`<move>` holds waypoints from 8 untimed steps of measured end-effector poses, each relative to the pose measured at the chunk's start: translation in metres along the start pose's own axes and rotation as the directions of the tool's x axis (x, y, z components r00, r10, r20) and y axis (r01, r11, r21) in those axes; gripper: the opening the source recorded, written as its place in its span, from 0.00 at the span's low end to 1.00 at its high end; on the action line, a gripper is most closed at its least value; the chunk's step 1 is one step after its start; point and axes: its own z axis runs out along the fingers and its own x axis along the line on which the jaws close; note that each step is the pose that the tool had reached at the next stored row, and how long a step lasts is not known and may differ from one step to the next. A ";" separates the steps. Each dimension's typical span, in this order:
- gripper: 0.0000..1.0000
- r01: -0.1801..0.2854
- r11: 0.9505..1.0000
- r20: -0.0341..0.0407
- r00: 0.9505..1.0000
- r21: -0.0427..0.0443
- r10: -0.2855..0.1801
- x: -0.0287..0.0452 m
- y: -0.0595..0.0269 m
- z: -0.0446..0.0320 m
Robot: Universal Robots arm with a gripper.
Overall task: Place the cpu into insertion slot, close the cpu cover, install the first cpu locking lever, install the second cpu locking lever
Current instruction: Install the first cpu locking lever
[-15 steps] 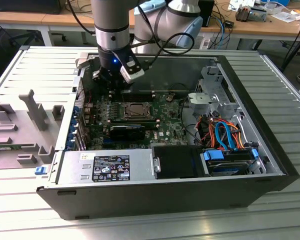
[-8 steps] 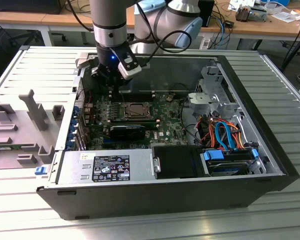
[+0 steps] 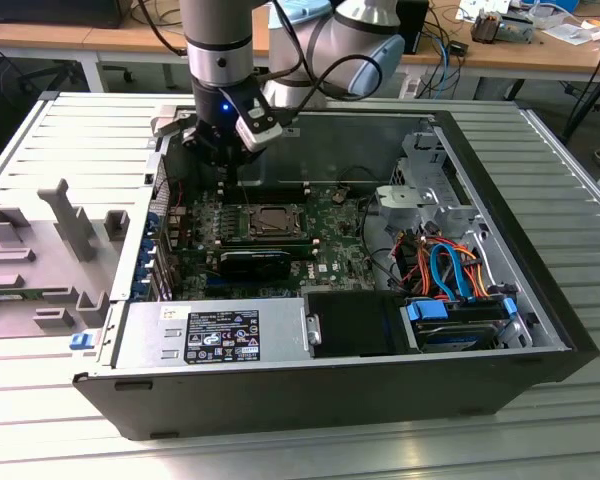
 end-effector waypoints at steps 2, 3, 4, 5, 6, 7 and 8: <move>0.11 0.002 1.000 0.000 1.000 0.000 -0.002 -0.0001 0.0006 -0.0002; 0.11 0.005 1.000 0.000 1.000 -0.002 -0.005 -0.0006 0.0008 -0.0002; 0.11 0.007 1.000 -0.001 1.000 -0.004 -0.007 -0.0017 0.0009 -0.0002; 0.11 0.009 1.000 -0.001 1.000 -0.006 -0.009 -0.0027 0.0009 -0.0001; 0.11 0.012 1.000 -0.002 1.000 -0.010 -0.012 -0.0046 0.0007 -0.0002; 0.11 0.014 1.000 -0.003 1.000 -0.011 -0.014 -0.0055 0.0007 -0.0001; 0.11 0.016 1.000 -0.003 1.000 -0.013 -0.016 -0.0062 0.0006 -0.0001</move>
